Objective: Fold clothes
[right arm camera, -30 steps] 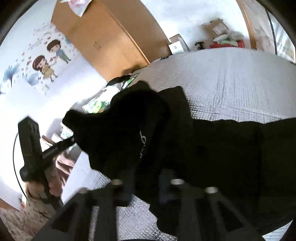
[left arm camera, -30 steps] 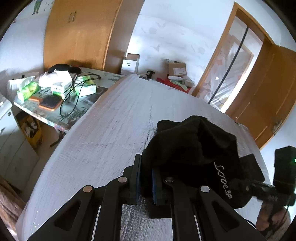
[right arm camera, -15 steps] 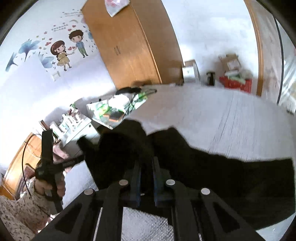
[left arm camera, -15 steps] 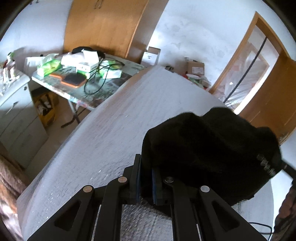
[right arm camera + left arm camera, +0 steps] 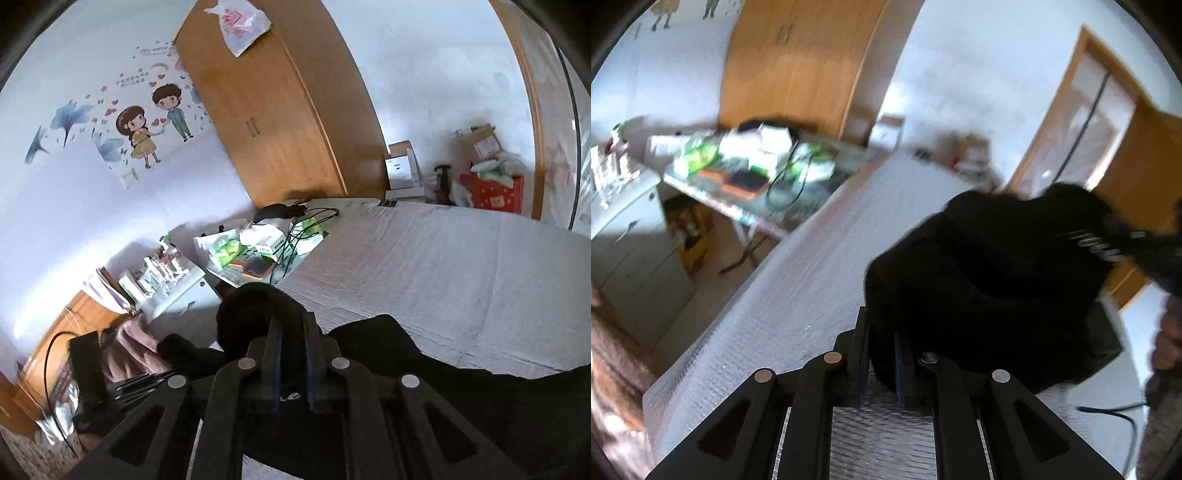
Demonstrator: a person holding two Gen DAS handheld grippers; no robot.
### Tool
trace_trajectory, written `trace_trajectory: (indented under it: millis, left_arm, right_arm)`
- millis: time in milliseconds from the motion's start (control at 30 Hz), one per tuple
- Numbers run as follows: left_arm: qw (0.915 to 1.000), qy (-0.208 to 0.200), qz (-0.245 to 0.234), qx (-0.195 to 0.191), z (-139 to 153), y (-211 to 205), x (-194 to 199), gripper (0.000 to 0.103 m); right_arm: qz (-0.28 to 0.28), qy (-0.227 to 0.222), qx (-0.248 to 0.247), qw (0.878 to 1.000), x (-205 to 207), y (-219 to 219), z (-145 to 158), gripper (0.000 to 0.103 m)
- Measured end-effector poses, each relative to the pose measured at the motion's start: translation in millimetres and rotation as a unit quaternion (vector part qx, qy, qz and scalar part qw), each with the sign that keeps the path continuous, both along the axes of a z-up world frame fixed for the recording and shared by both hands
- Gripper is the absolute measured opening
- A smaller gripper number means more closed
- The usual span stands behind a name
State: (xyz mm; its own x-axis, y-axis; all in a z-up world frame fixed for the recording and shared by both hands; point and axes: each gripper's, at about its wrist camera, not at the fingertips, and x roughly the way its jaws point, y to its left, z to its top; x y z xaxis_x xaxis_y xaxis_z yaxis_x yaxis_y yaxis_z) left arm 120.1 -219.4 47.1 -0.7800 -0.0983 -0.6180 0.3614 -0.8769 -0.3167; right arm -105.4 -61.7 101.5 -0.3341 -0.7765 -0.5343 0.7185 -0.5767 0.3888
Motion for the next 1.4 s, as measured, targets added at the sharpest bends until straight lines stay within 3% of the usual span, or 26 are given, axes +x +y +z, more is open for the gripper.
trace_trajectory:
  millis: [133, 267, 433, 633, 700, 833, 1033, 1233, 1267, 1367, 1400]
  left_arm:
    - [0.9983, 0.024, -0.031, -0.042, 18.0, 20.0, 5.8, 0.014]
    - [0.9914, 0.035, -0.074, -0.102, 28.3, 47.1, 11.2, 0.016]
    - [0.9884, 0.039, -0.121, -0.082, 31.7, 67.9, 7.7, 0.022]
    - [0.9819, 0.01, -0.176, -0.069, 15.3, 96.3, -32.0, 0.023]
    - [0.9831, -0.007, -0.173, -0.06, 7.0, 97.2, -45.9, 0.023]
    - [0.9817, -0.021, -0.169, -0.086, 1.4, 106.2, -57.2, 0.023]
    - [0.9775, -0.04, -0.186, -0.091, -7.7, 120.3, -68.1, 0.031]
    - [0.9837, -0.08, -0.126, -0.1, -14.3, 110.3, -86.5, 0.035]
    - [0.985, -0.083, -0.122, -0.09, -13.9, 107.1, -88.3, 0.034]
    - [0.9881, -0.069, -0.121, -0.066, -8.6, 99.3, -90.2, 0.005]
    - [0.9893, -0.055, -0.124, -0.053, -4.1, 96.4, -88.9, 0.004]
  right_arm:
    - [-0.003, -0.019, -0.004, 1.0, -6.7, -1.0, -6.5, 0.01]
    - [-0.003, -0.036, -0.012, 0.999, -11.8, -3.5, -11.9, 0.01]
    - [0.011, -0.042, -0.019, 0.999, -10.7, -11.9, -10.5, 0.01]
    - [0.042, -0.031, -0.029, 0.998, 3.3, -26.0, 6.2, 0.01]
    - [0.048, -0.036, -0.03, 0.998, 4.7, -28.4, 8.4, 0.01]
    - [0.055, -0.038, -0.026, 0.997, 6.3, -30.1, 9.0, 0.01]
    - [0.063, -0.064, -0.033, 0.995, 0.8, -31.3, 2.1, 0.01]
    - [0.077, -0.061, -0.032, 0.995, 5.3, -28.8, 3.4, 0.011]
    - [0.079, -0.061, -0.032, 0.994, 5.2, -27.3, 3.7, 0.011]
    - [0.085, -0.06, -0.026, 0.994, 6.0, -22.0, 1.3, 0.011]
    - [0.086, -0.06, -0.022, 0.994, 5.7, -19.9, -0.8, 0.012]
